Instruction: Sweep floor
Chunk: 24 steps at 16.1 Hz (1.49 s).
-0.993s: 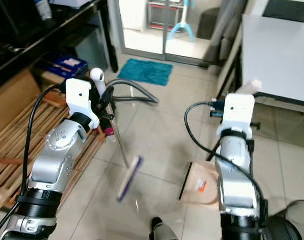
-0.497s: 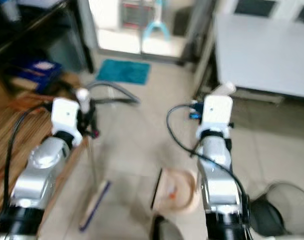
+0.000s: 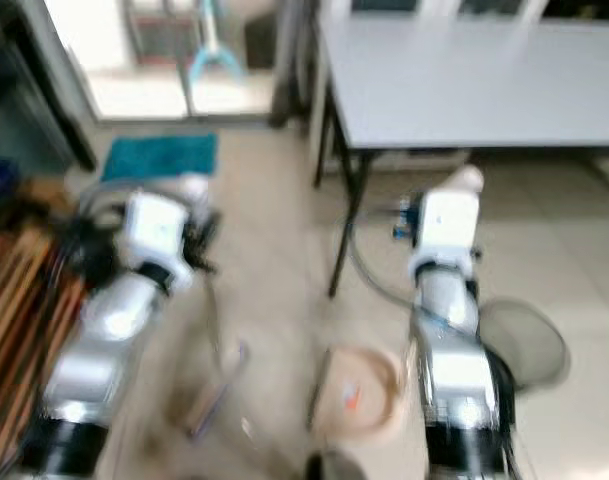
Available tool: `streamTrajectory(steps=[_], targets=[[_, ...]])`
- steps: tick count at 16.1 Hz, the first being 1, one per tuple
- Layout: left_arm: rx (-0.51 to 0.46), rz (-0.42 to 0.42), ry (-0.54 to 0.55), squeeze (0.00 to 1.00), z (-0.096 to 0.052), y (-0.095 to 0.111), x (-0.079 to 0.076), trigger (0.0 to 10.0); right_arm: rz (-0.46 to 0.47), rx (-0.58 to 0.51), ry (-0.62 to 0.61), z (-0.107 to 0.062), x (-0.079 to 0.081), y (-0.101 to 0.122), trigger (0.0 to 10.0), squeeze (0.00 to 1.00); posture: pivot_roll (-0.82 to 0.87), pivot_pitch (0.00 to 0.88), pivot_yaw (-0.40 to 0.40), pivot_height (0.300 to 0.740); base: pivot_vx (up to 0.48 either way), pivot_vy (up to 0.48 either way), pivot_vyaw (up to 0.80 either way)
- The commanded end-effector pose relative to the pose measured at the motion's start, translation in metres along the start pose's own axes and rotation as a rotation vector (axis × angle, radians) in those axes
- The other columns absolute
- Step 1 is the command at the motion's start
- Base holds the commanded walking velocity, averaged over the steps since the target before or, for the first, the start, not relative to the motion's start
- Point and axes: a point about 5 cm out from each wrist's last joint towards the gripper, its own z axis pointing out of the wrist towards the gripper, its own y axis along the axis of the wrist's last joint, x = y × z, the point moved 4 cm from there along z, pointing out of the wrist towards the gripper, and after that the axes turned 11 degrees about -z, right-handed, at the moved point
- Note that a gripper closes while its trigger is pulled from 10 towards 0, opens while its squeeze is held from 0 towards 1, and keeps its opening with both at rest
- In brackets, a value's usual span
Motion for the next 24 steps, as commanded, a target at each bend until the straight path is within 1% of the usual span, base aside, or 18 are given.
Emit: streamTrajectory(steps=[1,2,3,4,5,7,8,9,11,12,13,15,16,17,19,21,23,24], targets=[[-0.037,0.011,-0.02,0.0,0.007,0.012,-0.003,10.0,0.019,-0.055,0.001,0.012,-0.001,0.02,10.0,0.0,-0.03,0.056,0.01,0.74,0.0,0.0,-0.8],[-0.042,0.012,-0.023,0.0,0.009,0.014,-0.004,10.0,0.019,-0.075,-0.002,0.017,-0.002,0.028,10.0,0.0,-0.03,0.06,0.001,0.74,0.0,0.0,-0.8],[-0.052,0.019,-0.017,0.0,0.007,0.016,-0.002,10.0,0.028,-0.093,0.0,0.02,-0.002,0.035,10.0,0.0,-0.03,0.061,-0.003,0.74,0.0,0.0,-0.8],[-0.052,0.02,0.001,0.0,0.005,0.016,0.001,10.0,0.03,-0.098,0.0,0.018,-0.002,0.037,10.0,0.0,-0.03,0.059,-0.004,0.74,0.0,0.0,-0.8],[-0.055,0.026,0.085,0.0,-0.001,0.014,0.018,10.0,0.007,-0.108,-0.003,0.014,-0.002,0.038,10.0,0.0,-0.03,0.058,-0.009,0.74,0.0,0.0,-0.8],[-0.051,0.027,0.143,0.0,-0.007,0.011,0.033,10.0,-0.028,-0.114,-0.012,0.008,-0.006,0.034,10.0,0.0,-0.04,0.061,-0.006,0.74,0.0,0.0,-0.8],[-0.074,0.029,0.168,0.0,-0.011,0.015,0.041,10.0,-0.028,-0.083,-0.04,-0.001,-0.016,0.023,10.0,0.0,-0.03,0.06,-0.002,0.74,0.0,0.0,-0.8],[-0.079,0.031,0.167,0.0,-0.011,0.016,0.041,10.0,-0.025,-0.075,-0.047,-0.003,-0.018,0.02,10.0,0.0,-0.03,0.061,-0.001,0.74,0.0,0.0,-0.8],[-0.053,0.041,0.175,0.0,-0.01,0.013,0.042,10.0,-0.021,-0.019,-0.077,-0.015,-0.025,0.001,10.0,0.0,-0.03,0.055,0.01,0.74,0.0,0.0,-0.8],[-0.038,0.054,0.192,0.0,-0.01,0.011,0.043,10.0,-0.018,-0.004,-0.086,-0.018,-0.026,-0.003,10.0,0.0,-0.03,0.056,0.013,0.74,0.0,0.0,-0.8],[-0.035,0.04,0.188,0.0,-0.01,0.009,0.042,10.0,-0.014,0.0,-0.094,-0.021,-0.027,-0.004,10.0,0.0,-0.03,0.06,0.016,0.74,0.0,0.0,-0.8],[-0.051,-0.011,0.124,0.0,-0.011,0.009,0.029,10.0,-0.011,0.009,-0.095,-0.031,-0.025,-0.007,10.0,0.0,-0.03,0.06,0.019,0.74,0.0,0.0,-0.8],[-0.05,-0.034,0.11,0.0,-0.011,0.008,0.025,10.0,-0.012,0.013,-0.091,-0.033,-0.024,-0.008,10.0,0.0,-0.03,0.059,0.018,0.74,0.0,0.0,-0.8],[-0.056,-0.061,0.106,0.0,-0.01,0.009,0.021,10.0,-0.009,0.014,-0.093,-0.032,-0.023,-0.007,10.0,0.0,-0.03,0.062,0.013,0.74,0.0,0.0,-0.8],[-0.066,-0.081,0.129,0.0,-0.01,0.01,0.023,10.0,-0.028,-0.005,-0.095,-0.026,-0.024,-0.002,10.0,0.0,-0.03,0.062,0.001,0.74,0.0,0.0,-0.8],[-0.088,-0.154,0.09,0.0,-0.013,0.014,0.02,10.0,-0.021,0.0,-0.125,-0.018,-0.032,0.001,10.0,0.0,-0.03,0.067,-0.012,0.74,0.0,0.0,-0.8],[-0.093,-0.161,0.066,0.0,-0.015,0.016,0.017,10.0,-0.019,-0.003,-0.11,-0.015,-0.03,0.002,10.0,0.0,-0.03,0.075,-0.014,0.74,0.0,0.0,-0.8],[-0.068,-0.122,0.068,0.0,-0.016,0.013,0.017,10.0,-0.032,0.004,-0.068,-0.013,-0.023,0.002,10.0,0.0,-0.03,0.08,-0.013,0.74,0.0,0.0,-0.8]])
